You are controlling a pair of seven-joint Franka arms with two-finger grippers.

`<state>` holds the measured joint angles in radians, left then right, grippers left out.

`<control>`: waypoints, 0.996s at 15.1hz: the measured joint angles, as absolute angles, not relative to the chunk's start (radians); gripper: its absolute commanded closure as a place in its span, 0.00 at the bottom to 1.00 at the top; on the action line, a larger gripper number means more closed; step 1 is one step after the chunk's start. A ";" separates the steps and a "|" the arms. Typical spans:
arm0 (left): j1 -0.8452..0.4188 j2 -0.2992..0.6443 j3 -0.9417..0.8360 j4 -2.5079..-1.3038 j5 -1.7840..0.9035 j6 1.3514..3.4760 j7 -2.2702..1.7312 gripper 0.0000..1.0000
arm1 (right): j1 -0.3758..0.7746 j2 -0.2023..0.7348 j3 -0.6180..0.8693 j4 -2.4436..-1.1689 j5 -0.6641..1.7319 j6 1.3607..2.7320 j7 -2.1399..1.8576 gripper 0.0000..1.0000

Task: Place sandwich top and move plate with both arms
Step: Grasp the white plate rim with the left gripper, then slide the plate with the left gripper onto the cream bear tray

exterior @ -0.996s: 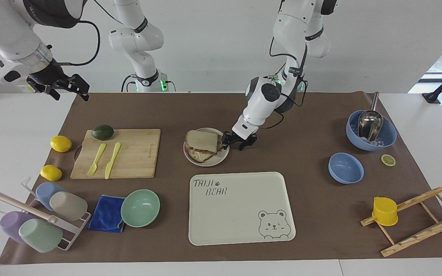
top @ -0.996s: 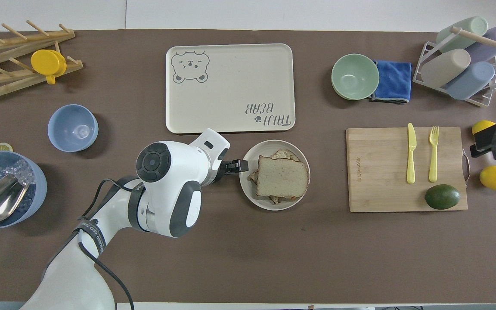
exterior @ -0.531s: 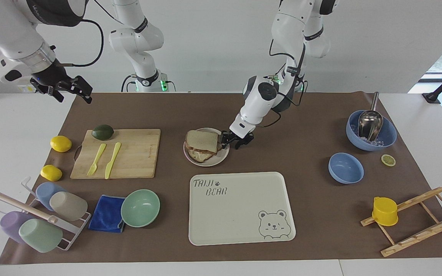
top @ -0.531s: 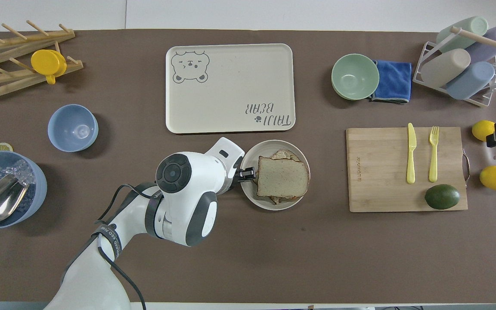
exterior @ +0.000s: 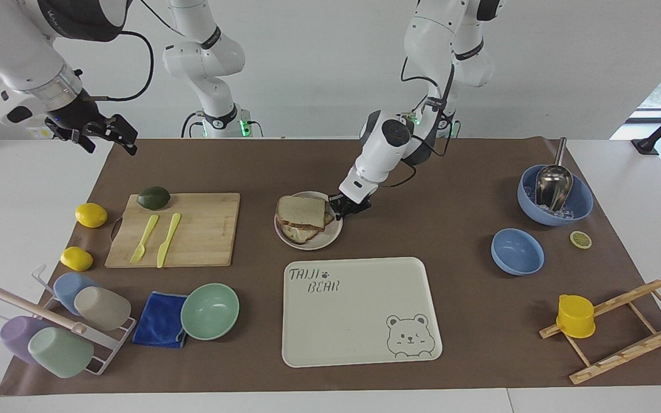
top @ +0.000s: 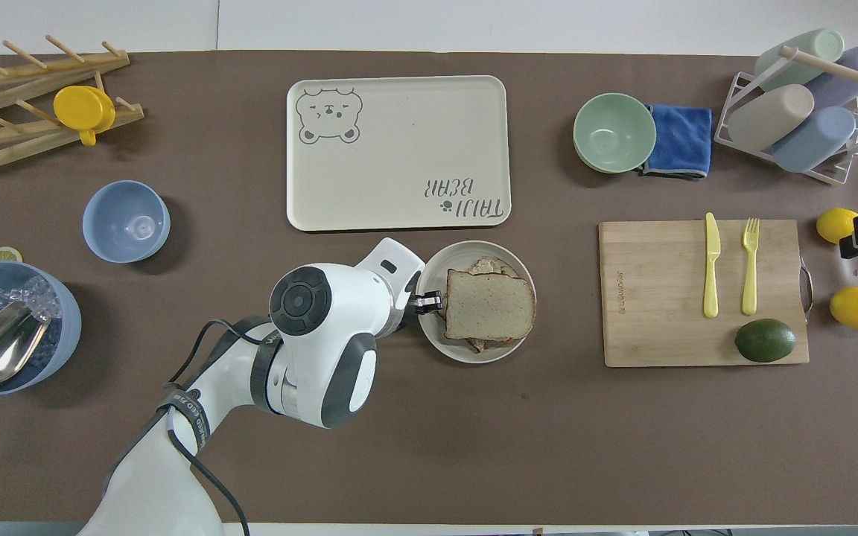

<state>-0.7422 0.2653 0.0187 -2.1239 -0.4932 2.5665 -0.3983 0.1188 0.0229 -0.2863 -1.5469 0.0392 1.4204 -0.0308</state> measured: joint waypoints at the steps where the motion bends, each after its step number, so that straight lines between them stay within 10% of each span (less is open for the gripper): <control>1: -0.742 0.265 0.020 -2.124 -0.494 2.564 -0.398 1.00 | 0.119 0.023 -0.286 -1.547 0.039 1.420 -0.031 0.00; 15: -0.560 0.216 0.041 -1.992 -0.495 2.342 -0.397 1.00 | 0.121 0.023 -0.285 -1.547 0.039 1.419 -0.031 0.00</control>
<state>-0.5602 0.2159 0.0413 -1.9915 -0.4952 2.3416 -0.3972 0.1212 0.0228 -0.2849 -1.5471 0.0392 1.4194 -0.0309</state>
